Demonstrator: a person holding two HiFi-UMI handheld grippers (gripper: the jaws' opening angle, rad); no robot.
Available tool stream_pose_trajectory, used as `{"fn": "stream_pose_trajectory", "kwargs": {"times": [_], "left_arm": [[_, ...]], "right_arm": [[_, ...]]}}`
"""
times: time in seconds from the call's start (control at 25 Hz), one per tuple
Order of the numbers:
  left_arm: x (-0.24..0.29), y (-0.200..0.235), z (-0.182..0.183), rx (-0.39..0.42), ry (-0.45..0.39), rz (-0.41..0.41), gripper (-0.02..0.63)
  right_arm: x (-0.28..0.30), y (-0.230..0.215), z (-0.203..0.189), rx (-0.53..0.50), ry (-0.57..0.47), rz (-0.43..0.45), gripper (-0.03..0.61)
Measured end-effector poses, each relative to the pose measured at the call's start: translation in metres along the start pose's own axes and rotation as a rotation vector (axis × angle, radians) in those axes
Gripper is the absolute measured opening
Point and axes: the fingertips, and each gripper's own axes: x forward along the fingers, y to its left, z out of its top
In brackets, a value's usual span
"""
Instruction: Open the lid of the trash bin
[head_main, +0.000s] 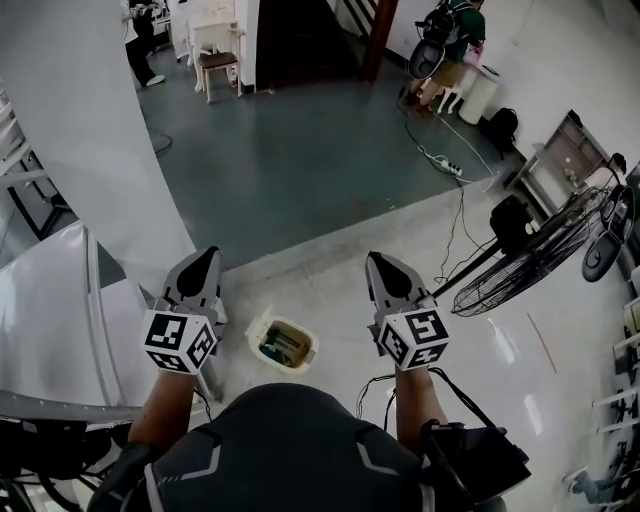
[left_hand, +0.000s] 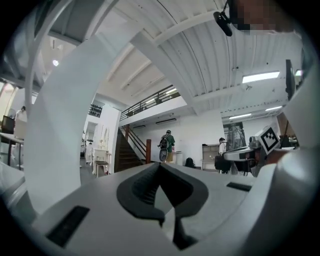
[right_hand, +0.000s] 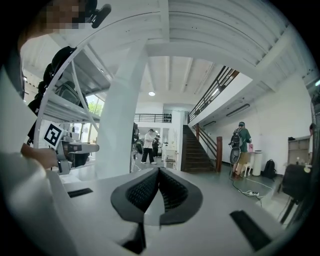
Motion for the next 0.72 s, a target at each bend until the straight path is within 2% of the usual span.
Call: {"fn": "stream_pose_trajectory", "kwargs": {"times": [0.32,0.52,0.72], "left_arm": [[-0.003,0.002,-0.001,0.011,0.01,0.02,0.008],[-0.004,0.002,0.001,0.05,-0.013,0.04,0.008],[-0.008,-0.005,0.005,0.054,-0.027,0.011,0.008]], "right_arm": [[0.001,-0.001,-0.002,0.014,0.007,-0.009,0.026],[0.001,-0.003,-0.004,0.016,-0.002,-0.006,0.026],[-0.003,-0.005,-0.011,0.006,0.006,-0.025,0.026]]}}
